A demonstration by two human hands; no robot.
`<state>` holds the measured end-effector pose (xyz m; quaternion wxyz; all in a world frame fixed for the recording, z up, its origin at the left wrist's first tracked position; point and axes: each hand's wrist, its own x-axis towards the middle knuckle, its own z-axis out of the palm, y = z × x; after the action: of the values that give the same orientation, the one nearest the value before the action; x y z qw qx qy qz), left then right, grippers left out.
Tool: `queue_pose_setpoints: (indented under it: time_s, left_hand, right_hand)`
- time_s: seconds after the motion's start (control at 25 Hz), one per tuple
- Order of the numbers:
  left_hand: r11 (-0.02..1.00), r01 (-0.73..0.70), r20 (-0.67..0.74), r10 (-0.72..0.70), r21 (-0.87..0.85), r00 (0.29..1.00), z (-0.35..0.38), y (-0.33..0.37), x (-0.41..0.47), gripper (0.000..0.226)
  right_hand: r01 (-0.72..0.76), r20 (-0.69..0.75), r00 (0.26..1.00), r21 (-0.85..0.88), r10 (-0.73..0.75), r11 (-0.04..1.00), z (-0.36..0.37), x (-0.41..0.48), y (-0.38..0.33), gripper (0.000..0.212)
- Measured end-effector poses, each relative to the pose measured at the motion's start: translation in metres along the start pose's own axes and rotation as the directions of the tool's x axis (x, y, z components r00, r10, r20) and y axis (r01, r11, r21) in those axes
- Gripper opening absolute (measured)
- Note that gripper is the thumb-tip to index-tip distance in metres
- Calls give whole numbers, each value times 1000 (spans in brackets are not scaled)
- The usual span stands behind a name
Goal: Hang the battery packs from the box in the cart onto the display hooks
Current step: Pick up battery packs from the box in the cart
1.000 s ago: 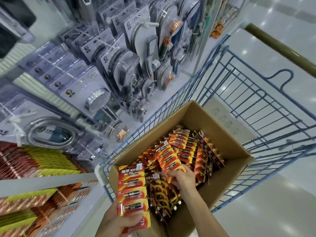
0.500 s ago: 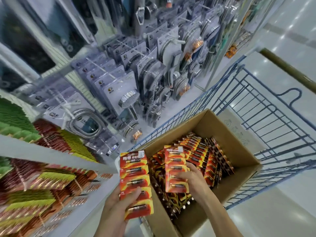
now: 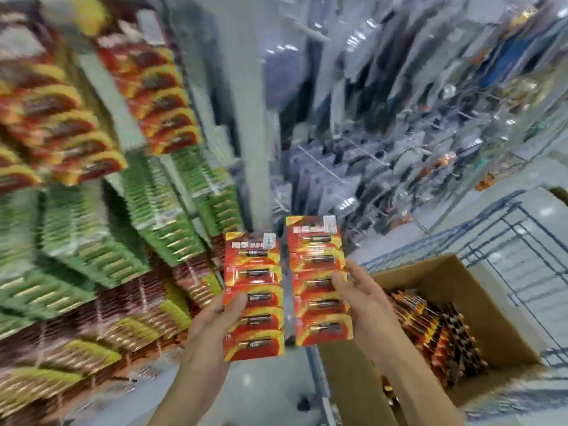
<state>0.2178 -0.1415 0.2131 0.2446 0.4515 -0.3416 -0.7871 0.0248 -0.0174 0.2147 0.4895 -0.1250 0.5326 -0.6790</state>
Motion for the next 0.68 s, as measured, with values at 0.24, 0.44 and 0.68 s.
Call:
queue_pose_setpoints:
  time_s: [0.24,0.44,0.68]
  left_hand:
    - [961,-231,-122,213,-155,969,-84,64,-46,45]
    - [891,-368,-254,304,-265,918,-147,111,-82,49]
    - [831,-494,-349,398,-254,848,-200,161,-111,39]
  right_hand:
    - [27,136,990,-48,-20,998,135,0,-3,28]
    - [-27,226,974,-31,34,999,234,4,3,17]
    - [6,276,961,-94,21,996,318,7,19,57]
